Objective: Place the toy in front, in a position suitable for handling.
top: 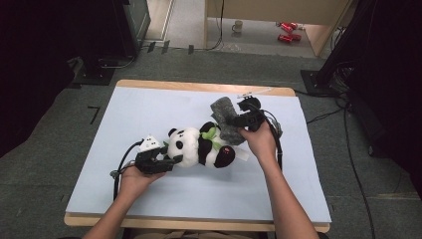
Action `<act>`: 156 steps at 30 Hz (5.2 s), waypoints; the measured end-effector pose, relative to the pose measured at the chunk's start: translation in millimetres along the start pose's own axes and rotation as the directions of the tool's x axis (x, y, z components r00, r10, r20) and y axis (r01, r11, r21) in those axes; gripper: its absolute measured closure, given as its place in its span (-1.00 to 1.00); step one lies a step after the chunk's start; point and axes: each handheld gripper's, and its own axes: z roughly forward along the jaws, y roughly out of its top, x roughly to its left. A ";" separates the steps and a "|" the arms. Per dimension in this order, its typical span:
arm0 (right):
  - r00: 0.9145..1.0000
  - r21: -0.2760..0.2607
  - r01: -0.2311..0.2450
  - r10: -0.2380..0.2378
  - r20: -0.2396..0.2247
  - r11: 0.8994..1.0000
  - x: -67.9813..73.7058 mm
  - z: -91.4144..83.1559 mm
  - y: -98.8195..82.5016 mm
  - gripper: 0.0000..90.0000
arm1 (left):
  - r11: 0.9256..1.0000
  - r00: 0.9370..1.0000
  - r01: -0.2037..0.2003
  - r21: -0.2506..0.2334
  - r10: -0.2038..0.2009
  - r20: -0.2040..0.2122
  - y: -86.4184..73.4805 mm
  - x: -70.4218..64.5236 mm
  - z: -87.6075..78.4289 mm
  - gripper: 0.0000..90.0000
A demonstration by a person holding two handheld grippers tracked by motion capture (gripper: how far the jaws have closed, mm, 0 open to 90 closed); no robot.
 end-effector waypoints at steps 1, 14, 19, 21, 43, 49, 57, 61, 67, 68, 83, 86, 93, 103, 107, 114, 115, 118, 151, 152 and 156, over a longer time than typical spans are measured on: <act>1.000 0.000 0.000 0.000 0.000 1.000 0.0 0.0 0.0 0.68 | 1.000 1.000 0.000 0.000 0.000 0.000 0.0 0.0 0.0 -0.07; 0.997 -0.048 -0.069 0.070 0.017 0.996 -37.0 -4.3 -43.2 0.69 | 1.000 1.000 0.002 -0.002 -0.002 -0.001 0.0 -0.4 0.5 -0.07; 0.995 -0.047 -0.078 0.081 0.060 0.996 -47.5 -9.1 -45.1 0.69 | 1.000 1.000 -0.012 0.000 0.012 -0.009 -1.9 -2.6 0.1 -0.07; 0.996 -0.072 -0.075 0.079 0.051 0.995 -48.5 -16.5 -41.8 0.69 | 1.000 1.000 -0.016 0.000 0.016 -0.012 -2.2 -3.2 0.1 -0.07; 0.999 -0.080 0.010 -0.014 -0.049 0.997 -9.4 -0.8 -17.3 0.69 | 1.000 1.000 -0.008 0.020 0.008 -0.018 -3.5 -5.5 -1.0 -0.06; 1.000 -0.065 -0.003 0.003 -0.002 0.998 -22.3 -1.9 -24.6 0.70 | 1.000 1.000 0.005 0.015 -0.005 -0.008 -2.5 -2.3 -0.1 -0.06; 0.999 -0.117 -0.031 0.029 -0.018 0.993 -31.2 -23.1 -27.8 0.70 | 1.000 1.000 0.001 0.023 -0.001 -0.006 -1.8 -2.3 0.4 -0.06; 0.998 -0.149 0.018 -0.025 -0.050 0.989 -14.1 -28.3 -21.6 0.70 | 1.000 1.000 -0.001 0.025 0.001 -0.013 -1.4 -3.4 0.6 -0.07; 0.980 -0.128 0.107 -0.127 -0.153 0.986 25.1 -7.6 -16.7 0.70 | 1.000 1.000 -0.005 0.024 0.005 -0.016 -1.8 -3.4 0.7 -0.06; 0.978 -0.118 0.115 -0.134 -0.161 0.986 28.0 -4.3 -17.1 0.70 | 1.000 1.000 -0.002 0.025 0.002 -0.015 -1.7 -3.1 0.8 -0.07; 0.976 -0.050 0.096 -0.104 -0.190 0.994 5.1 14.5 -49.2 0.70 | 0.997 0.999 0.037 0.066 -0.035 -0.035 0.9 -4.0 5.0 -0.04; 0.979 -0.051 0.097 -0.105 -0.176 0.994 1.7 10.8 -56.9 0.70 | 0.996 0.999 0.038 0.080 -0.035 -0.037 2.9 -4.8 5.1 -0.04; 0.985 -0.043 0.065 -0.071 -0.159 0.997 -7.9 4.8 -71.9 0.71 | 0.995 0.998 0.047 0.087 -0.044 -0.034 4.4 -4.9 4.9 -0.04; 0.994 0.003 0.015 -0.014 -0.112 1.000 -29.2 1.7 -90.2 0.71 | 0.996 0.998 0.068 0.063 -0.069 0.013 6.5 4.6 7.1 -0.07; 0.998 0.044 -0.002 0.005 -0.068 0.999 -38.5 -1.5 -96.0 0.70 | 0.995 0.997 0.075 0.068 -0.076 0.016 8.0 6.5 7.6 -0.07; 1.000 0.002 0.001 -0.001 -0.022 1.000 -46.6 -29.6 -92.3 0.71 | 0.994 0.996 0.085 0.066 -0.088 0.032 9.4 9.9 9.9 -0.07; 1.000 0.002 0.001 -0.001 -0.022 1.000 -46.6 -29.6 -92.3 0.71 | 0.994 0.996 0.085 0.066 -0.088 0.032 9.4 9.9 9.9 -0.07; 0.998 -0.059 0.025 -0.028 -0.051 0.998 -36.3 -40.6 -79.3 0.71 | 0.995 0.996 0.081 0.059 -0.083 0.026 8.3 8.7 10.1 -0.07; 0.969 -0.032 0.206 -0.208 -0.133 0.978 37.4 21.4 -27.2 0.70 | 0.999 1.000 0.023 0.040 -0.022 -0.010 0.0 -0.7 9.1 -0.08; 0.974 -0.026 0.182 -0.184 -0.132 0.983 29.0 19.3 -30.0 0.70 | 0.999 1.000 0.028 0.044 -0.027 -0.010 0.4 -0.2 9.1 -0.08; 0.980 -0.015 0.130 -0.131 -0.147 0.991 10.0 14.2 -38.6 0.70 | 0.996 0.998 0.063 0.061 -0.063 -0.005 3.7 1.4 10.0 -0.10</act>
